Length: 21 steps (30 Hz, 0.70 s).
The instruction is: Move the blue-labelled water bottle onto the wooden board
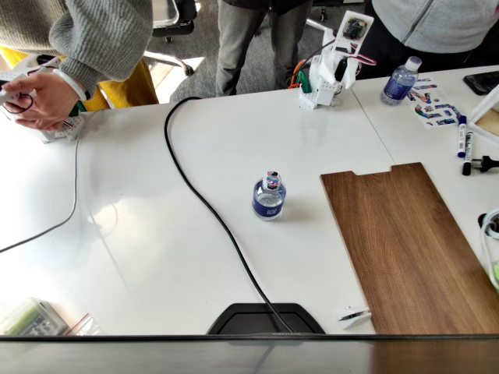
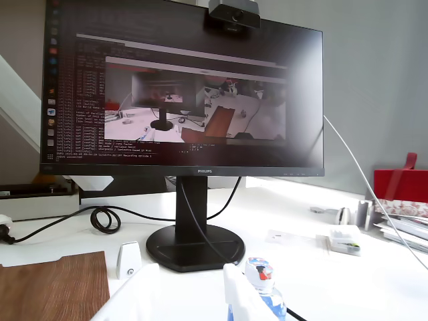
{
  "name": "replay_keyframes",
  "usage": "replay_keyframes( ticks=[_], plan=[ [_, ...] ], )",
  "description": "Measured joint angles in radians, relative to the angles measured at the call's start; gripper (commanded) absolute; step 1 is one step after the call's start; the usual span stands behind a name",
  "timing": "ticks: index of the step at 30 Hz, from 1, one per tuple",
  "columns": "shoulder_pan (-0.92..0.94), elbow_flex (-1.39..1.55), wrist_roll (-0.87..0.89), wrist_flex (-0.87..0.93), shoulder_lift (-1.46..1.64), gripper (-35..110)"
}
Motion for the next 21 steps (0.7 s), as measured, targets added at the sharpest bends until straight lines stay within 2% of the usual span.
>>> replay_keyframes(
  ticks=[14,21],
  plan=[
    [-0.012,0.000,0.037,-0.072,0.000,20],
    [-0.051,-0.172,0.067,0.215,0.000,22]
  ],
)
